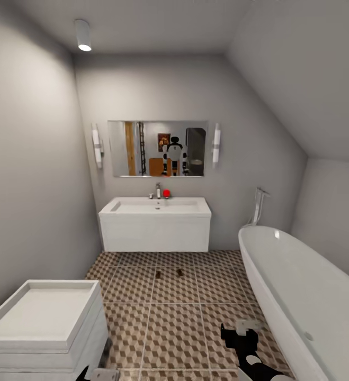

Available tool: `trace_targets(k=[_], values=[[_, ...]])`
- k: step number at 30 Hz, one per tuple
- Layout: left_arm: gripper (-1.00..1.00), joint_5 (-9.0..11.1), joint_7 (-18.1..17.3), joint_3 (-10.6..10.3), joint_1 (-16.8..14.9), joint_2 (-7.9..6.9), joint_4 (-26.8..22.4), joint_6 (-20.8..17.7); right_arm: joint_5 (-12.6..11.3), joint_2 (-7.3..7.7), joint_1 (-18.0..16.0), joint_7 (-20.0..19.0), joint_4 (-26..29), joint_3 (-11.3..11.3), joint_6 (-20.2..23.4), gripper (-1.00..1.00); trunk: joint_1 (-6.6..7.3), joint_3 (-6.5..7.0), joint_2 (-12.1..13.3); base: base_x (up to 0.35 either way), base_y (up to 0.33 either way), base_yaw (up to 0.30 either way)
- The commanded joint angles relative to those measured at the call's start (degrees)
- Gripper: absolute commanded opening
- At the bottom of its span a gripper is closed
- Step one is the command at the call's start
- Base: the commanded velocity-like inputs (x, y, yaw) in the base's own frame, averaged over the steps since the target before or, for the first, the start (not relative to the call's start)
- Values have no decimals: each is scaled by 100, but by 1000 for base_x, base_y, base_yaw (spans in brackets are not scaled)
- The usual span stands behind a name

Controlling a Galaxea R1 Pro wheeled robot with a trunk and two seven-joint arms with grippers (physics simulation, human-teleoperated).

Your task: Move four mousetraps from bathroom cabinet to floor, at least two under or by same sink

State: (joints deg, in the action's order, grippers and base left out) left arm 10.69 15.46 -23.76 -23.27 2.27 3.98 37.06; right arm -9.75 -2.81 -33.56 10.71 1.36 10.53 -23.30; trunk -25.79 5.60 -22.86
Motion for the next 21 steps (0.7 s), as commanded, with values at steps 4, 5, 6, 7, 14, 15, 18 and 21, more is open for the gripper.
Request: trace_targets(k=[4,5,6,7,14,15,18,21], values=[[100,40,10,-50,-4,4,24,30,-53,-1,-2,21,-5,48,-17,100,1,-3,-6,-226,0,216],[100,40,10,-50,-4,5,24,30,-53,-1,-2,22,-5,47,-17,100,1,-3,-6,-119,0,236],[100,39,10,-50,-3,7,24,30,-53,-1,-2,24,-4,48,-17,100,1,-3,-6,-76,0,242],[100,39,9,-50,-3,8,24,30,-53,-1,-2,25,-6,49,-17,100,1,-3,-6,-61,0,244],[100,39,9,-50,-3,10,24,30,-53,-1,-2,27,-5,50,-17,100,1,-3,-6,-21,0,250],[100,39,9,-50,-3,10,24,30,-53,-1,-2,27,-7,51,-17,100,1,-3,-6,-7,0,253],[100,40,9,-50,-3,10,24,30,-53,-1,-2,27,-6,51,-17,100,1,-3,-6,-4,0,253],[100,40,9,-50,-3,10,24,30,-53,-1,-2,27,-8,52,-17,100,1,-3,-6,-1,0,254]])
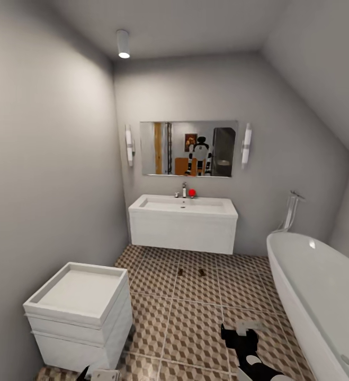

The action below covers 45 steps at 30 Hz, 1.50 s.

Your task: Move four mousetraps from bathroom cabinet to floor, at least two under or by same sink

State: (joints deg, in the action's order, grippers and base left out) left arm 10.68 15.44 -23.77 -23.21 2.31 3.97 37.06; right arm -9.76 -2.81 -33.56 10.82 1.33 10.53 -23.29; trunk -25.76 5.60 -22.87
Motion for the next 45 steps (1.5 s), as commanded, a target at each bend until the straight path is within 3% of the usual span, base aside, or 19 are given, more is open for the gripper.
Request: trace_targets(k=[1,45], values=[[100,41,11,-49,-8,6,24,30,-52,0,-1,16,-5,52,-17,100,-2,-3,-5,-1,0,254],[100,40,11,-49,-8,15,24,30,-44,13,-1,17,-1,47,-17,100,-2,-3,-5,-4,0,254]])
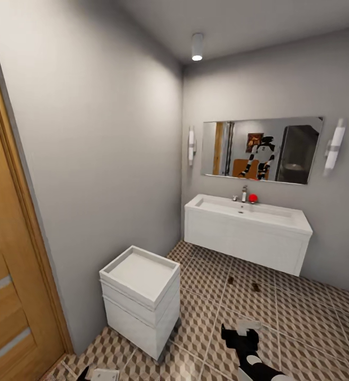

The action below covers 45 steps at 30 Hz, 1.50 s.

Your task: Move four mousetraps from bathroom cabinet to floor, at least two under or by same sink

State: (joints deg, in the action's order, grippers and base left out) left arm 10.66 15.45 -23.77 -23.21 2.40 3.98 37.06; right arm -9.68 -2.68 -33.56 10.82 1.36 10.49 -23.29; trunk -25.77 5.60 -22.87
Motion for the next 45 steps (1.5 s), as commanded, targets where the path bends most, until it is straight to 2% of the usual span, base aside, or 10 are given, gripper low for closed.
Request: trace_targets(k=[1,29,45], values=[[100,42,11,-49,-8,6,24,29,-52,-1,-1,16,-6,52,-18,100,-2,-3,-4,-59,0,254],[100,42,11,-49,-5,6,24,29,-52,-13,-1,16,-4,57,-18,100,-2,-6,-4,-21,0,252],[100,42,11,-49,-5,6,24,29,-52,-22,-1,16,-5,59,-18,100,-2,-110,-4,0,0,168]])
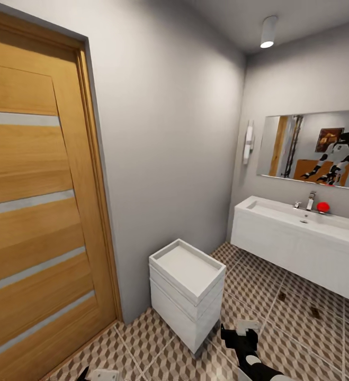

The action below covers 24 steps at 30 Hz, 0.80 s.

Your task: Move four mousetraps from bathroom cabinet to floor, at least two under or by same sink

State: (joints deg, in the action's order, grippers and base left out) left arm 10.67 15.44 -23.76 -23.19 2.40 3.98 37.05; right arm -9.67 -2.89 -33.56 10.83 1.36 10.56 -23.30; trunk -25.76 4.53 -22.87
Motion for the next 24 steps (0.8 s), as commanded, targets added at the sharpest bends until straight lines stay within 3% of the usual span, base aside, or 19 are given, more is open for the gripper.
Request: trace_targets(k=[1,24], values=[[100,43,12,-49,-8,6,24,30,-52,-1,-2,15,-6,52,-17,100,-2,-11,-5,0,0,155],[100,42,12,-49,-5,8,24,22,-52,-1,-2,15,-6,50,-17,100,-2,-184,-5,0,0,185]])
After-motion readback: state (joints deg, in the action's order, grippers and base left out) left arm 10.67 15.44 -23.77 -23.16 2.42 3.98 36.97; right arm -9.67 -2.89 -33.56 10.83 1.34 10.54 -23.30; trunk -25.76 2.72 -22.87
